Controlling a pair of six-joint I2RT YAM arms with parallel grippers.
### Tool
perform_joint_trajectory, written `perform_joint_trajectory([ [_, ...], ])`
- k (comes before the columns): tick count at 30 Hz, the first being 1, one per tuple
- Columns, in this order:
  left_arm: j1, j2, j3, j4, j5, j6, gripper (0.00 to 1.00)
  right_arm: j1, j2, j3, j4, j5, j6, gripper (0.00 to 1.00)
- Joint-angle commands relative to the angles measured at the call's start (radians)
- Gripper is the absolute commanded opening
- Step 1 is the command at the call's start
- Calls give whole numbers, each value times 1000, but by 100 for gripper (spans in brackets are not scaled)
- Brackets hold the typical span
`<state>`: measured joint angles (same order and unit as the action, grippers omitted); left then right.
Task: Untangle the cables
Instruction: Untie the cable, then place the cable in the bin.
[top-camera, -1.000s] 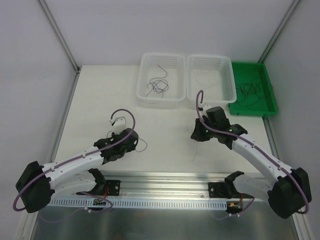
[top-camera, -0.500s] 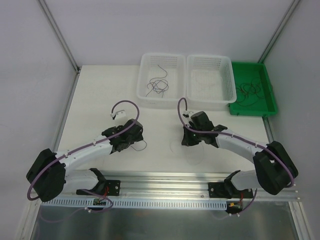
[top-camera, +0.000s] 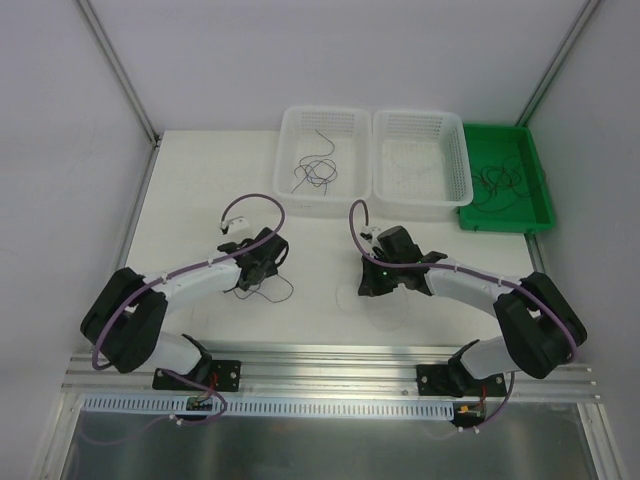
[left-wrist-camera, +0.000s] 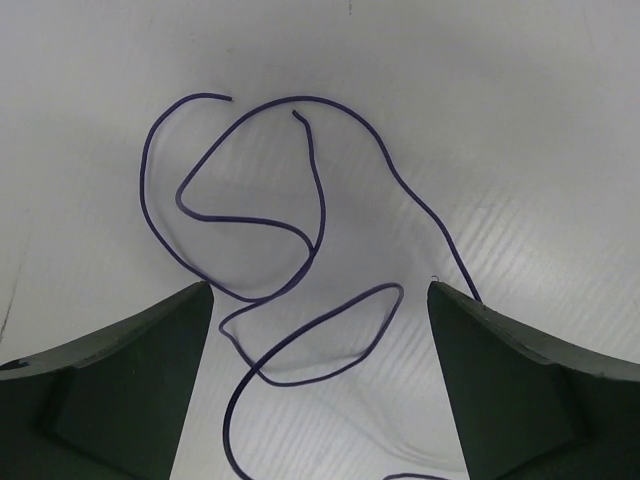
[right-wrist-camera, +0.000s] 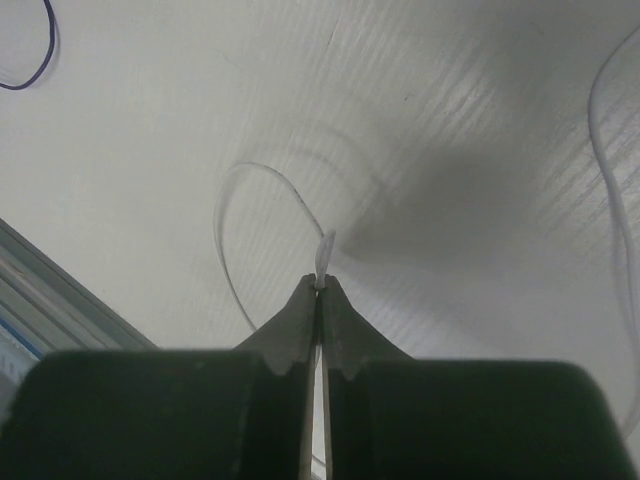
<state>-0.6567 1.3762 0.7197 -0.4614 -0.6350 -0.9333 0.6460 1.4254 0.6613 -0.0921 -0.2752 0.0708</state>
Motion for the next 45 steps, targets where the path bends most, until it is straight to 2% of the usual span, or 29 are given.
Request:
perform_joint_trajectory([
  [1,28,70,46,-28,-25,1,89,4,-16,3,40,-27,6,1],
  [5,45,159,98,-28,-22,33,80,4,-29,1,35,-32,7,1],
  [9,48,224,129,-25,-8,48,64,3,-37,-2,34,-27,3,1],
  [12,48,247,135,-17,8,53,37,4,-37,0,34,-32,4,1],
  [13,48,244,135,-19,9,53,24,4,-37,-2,35,-30,4,1],
  [14,48,241,133,-20,14,57,1,4,-37,0,37,-32,7,1],
  [21,45,146,141,-20,55,114,0,4,-43,-3,37,-30,7,1],
  [24,32,54,193,-22,64,175,0,4,-45,-3,37,-29,11,1],
  [28,25,-14,337,-25,112,292,0,4,-40,-3,41,-38,12,1],
  [32,23,-22,583,-25,142,425,0,6,-46,-5,38,-33,11,1],
  [38,23,112,967,-23,227,563,0,4,-68,-19,57,-41,12,1],
  [43,29,354,1286,12,215,723,0,4,-100,-40,78,-50,12,1],
  [45,46,485,1384,21,260,761,0,4,-115,-48,83,-50,12,1],
])
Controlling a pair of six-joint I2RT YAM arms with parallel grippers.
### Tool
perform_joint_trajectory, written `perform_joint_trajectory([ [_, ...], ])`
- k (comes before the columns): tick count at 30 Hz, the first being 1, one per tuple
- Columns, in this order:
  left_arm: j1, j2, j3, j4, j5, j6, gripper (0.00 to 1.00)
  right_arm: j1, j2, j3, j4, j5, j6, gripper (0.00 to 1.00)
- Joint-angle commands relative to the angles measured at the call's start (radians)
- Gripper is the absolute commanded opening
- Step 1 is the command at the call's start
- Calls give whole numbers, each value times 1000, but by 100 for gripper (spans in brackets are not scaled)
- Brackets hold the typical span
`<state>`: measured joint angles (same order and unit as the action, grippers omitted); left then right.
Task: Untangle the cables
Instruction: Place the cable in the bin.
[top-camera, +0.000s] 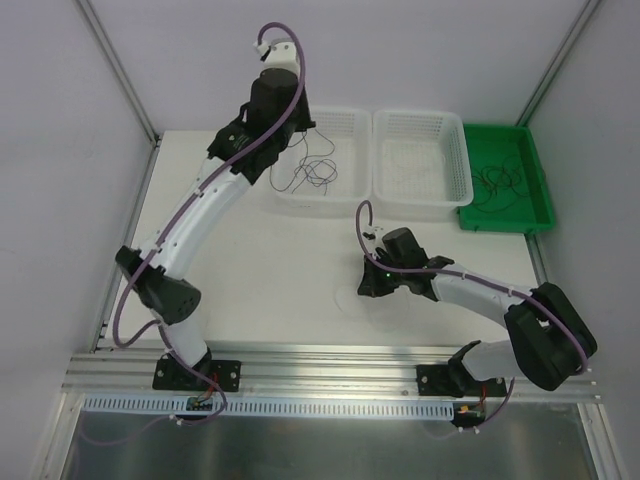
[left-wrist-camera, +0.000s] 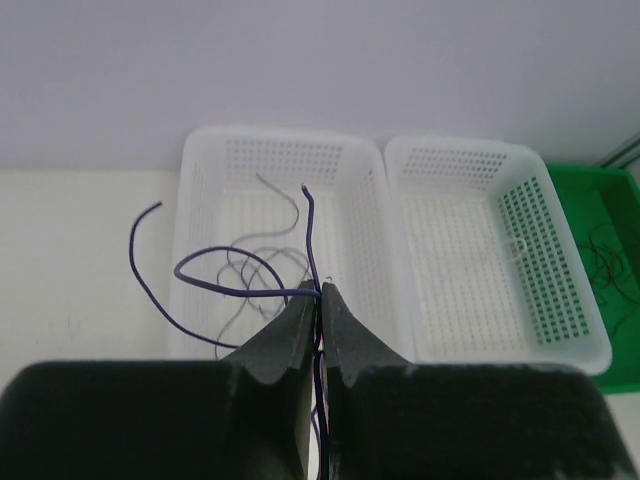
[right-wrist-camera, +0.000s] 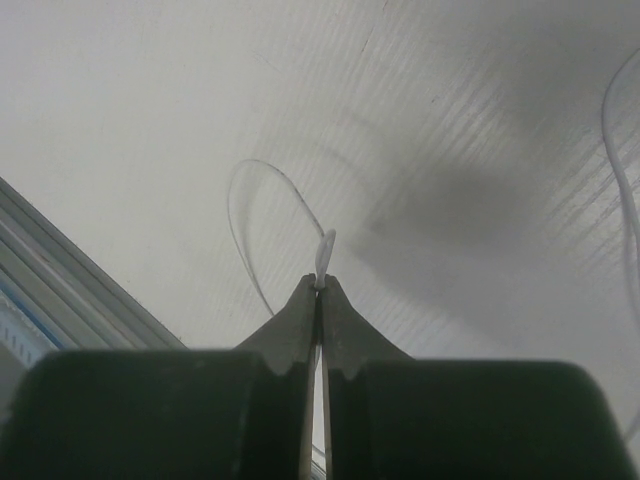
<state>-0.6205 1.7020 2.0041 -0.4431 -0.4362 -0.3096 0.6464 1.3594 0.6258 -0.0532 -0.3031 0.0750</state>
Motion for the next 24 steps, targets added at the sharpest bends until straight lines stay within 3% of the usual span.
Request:
perform_joint_trajectory([
  [1,18,203,199,7,76,150,0,4,-51,-14,44,-22,3,1],
  [5,59,407,386,36,143,164,0,4,-59,-17,42,-14,-3,1],
  [9,94,543,397,93,185,136,0,6,-62,-20,49,-8,-4,1],
  [11,104,565,354,118,183,147,18,4,-54,-18,49,-10,-7,1],
  [13,111,579,314,139,192,158,41,6,-54,-20,49,-13,-7,1],
  [14,110,576,302,142,208,161,61,4,-55,-21,49,-11,-7,1],
  [24,105,312,33,196,327,130,91,6,-63,-21,49,-10,-12,1],
])
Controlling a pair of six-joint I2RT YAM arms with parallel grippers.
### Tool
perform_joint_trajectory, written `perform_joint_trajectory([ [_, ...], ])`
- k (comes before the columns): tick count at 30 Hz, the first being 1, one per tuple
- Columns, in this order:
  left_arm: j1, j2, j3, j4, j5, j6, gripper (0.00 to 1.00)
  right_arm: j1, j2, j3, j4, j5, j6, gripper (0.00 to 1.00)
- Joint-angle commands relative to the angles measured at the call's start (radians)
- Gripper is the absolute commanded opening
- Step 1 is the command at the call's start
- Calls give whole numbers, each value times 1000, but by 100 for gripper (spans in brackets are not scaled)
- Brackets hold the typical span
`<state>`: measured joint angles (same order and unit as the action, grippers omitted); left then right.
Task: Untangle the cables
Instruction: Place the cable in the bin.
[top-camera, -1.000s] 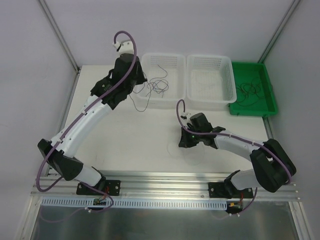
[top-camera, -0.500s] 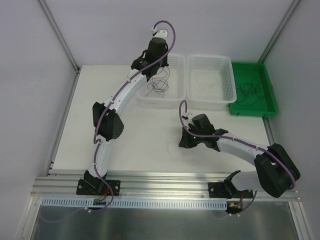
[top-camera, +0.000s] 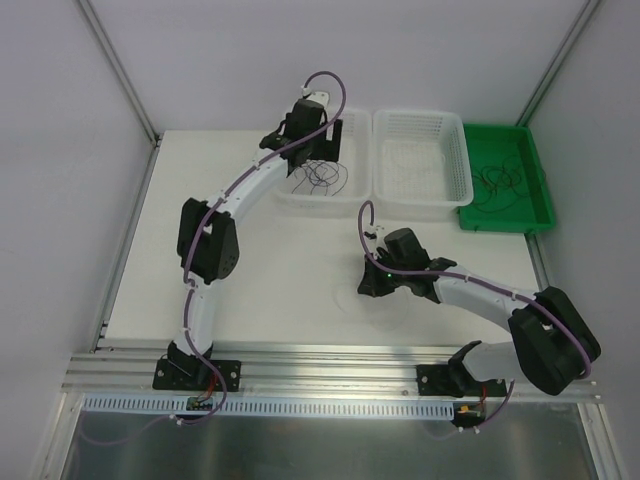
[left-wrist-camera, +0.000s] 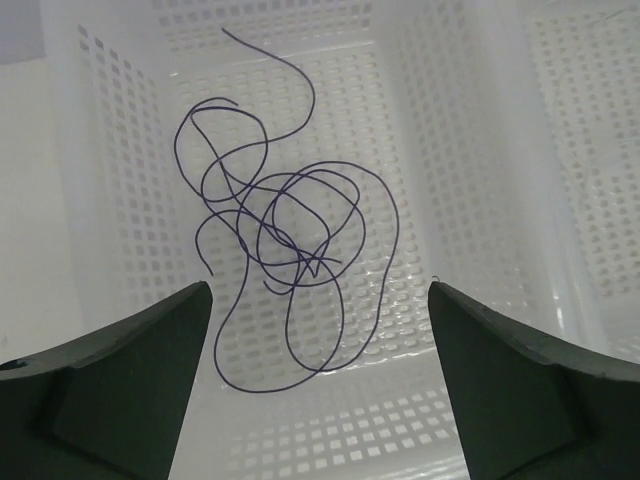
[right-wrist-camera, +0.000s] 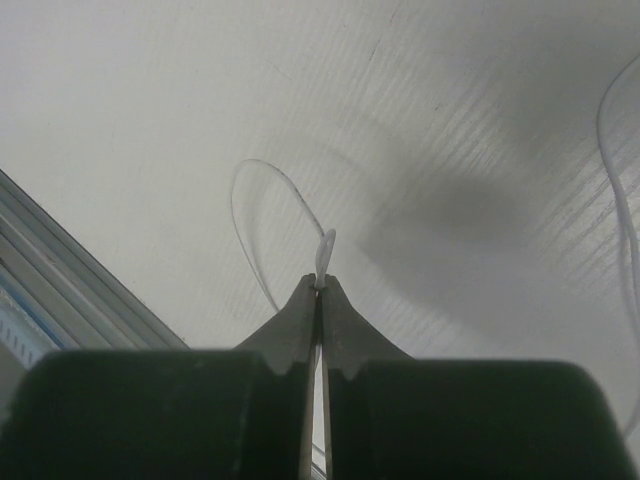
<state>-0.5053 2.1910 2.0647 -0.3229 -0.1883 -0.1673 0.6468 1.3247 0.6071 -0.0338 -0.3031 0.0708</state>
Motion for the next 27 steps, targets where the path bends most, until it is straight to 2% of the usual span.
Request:
perform_joint_trajectory([
  [1,-12,-204,-88,77,95,-32,91,4,-33,-6,53,-10,-6,1],
  [4,-28,-336,-248,76,133,-57,91,5,-64,-16,67,-37,-9,1],
  [9,-75,-637,-567,79,105,-130,88,16,-156,-33,75,-16,-35,1],
  [10,-96,-683,-671,81,107,-167,87,23,-197,-36,74,-11,-42,1],
  [13,-157,-838,-837,85,136,-204,87,36,-272,-32,61,-14,-58,1],
  [17,-267,-989,-977,97,187,-201,86,65,-370,-18,38,-41,-95,1],
  [22,-343,-1137,-1150,134,260,-161,86,94,-475,35,-103,-48,-173,1],
  [23,-349,-1204,-1179,148,276,-161,86,96,-485,48,-127,-59,-189,1],
  [27,-392,-1375,-1369,283,338,-187,84,105,-542,101,-241,-117,-249,1],
])
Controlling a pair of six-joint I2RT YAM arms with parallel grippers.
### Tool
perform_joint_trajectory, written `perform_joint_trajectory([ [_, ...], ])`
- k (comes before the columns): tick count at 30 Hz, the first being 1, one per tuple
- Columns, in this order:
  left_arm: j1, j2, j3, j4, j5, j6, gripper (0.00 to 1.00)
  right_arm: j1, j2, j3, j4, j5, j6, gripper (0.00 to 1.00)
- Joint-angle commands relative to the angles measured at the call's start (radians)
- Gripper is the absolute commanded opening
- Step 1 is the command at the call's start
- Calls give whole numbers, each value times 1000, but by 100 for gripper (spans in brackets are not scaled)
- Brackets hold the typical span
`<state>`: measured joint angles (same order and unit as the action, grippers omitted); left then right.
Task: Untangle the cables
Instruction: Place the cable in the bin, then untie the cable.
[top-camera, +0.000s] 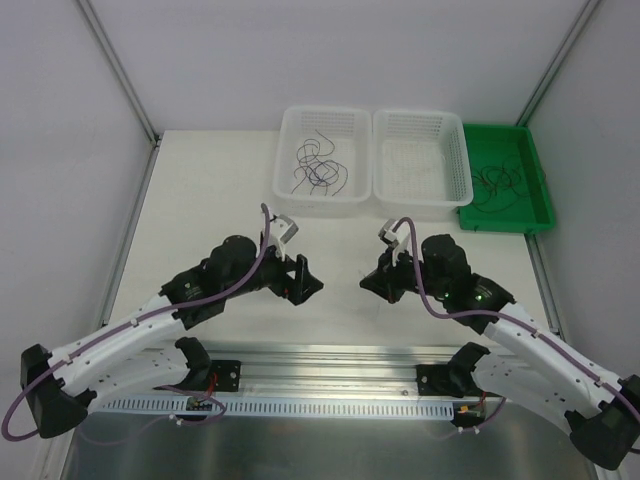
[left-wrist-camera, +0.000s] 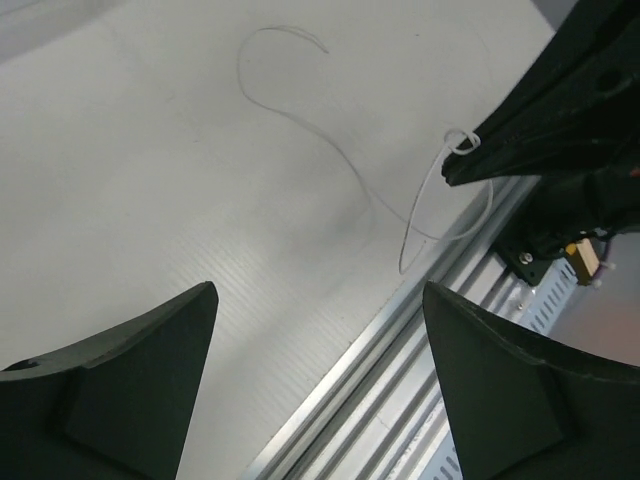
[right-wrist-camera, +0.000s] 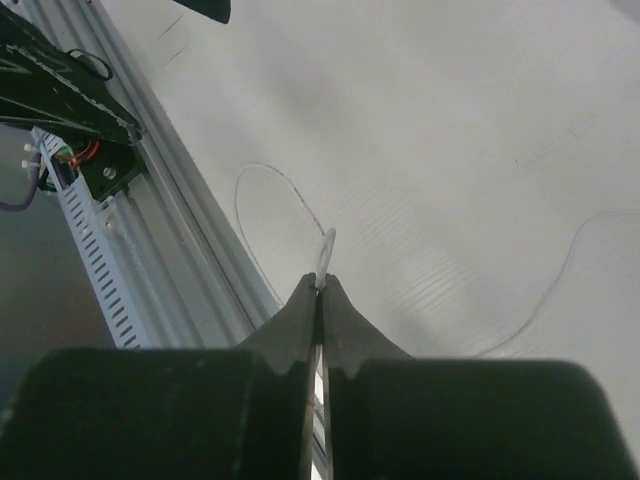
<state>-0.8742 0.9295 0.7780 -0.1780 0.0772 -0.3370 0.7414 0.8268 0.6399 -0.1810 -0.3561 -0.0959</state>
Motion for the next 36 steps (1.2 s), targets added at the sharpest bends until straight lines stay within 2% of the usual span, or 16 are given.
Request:
perform_joint_trajectory([
  [1,-26,-139,-104,168,75,-20,84,12,-49,85,-103,-70,-94,1],
  [6,-43,-199,-175,261,130,-48,83,19,-43,133,-130,-127,-117,1],
  [13,-62,-120,-174,347,159,-43,79,26,5,165,-138,-156,-148,1],
  [17,-68,-63,-177,408,182,-54,70,29,31,178,-141,-161,-162,1],
  [21,-71,-26,-172,437,200,-59,49,35,51,181,-135,-162,-169,1],
  [22,-71,-20,-169,437,200,-59,47,35,55,182,-135,-162,-174,1],
  [30,-78,15,-164,440,208,-69,44,38,69,185,-124,-156,-183,1],
  [31,-81,19,-163,440,210,-69,42,38,69,185,-121,-156,-183,1],
  [34,-86,29,-161,442,213,-69,26,39,69,184,-123,-153,-186,1],
  [35,-88,32,-160,442,216,-69,15,39,69,185,-123,-150,-188,1],
  [36,-88,34,-157,442,219,-66,8,38,69,184,-124,-149,-189,1],
])
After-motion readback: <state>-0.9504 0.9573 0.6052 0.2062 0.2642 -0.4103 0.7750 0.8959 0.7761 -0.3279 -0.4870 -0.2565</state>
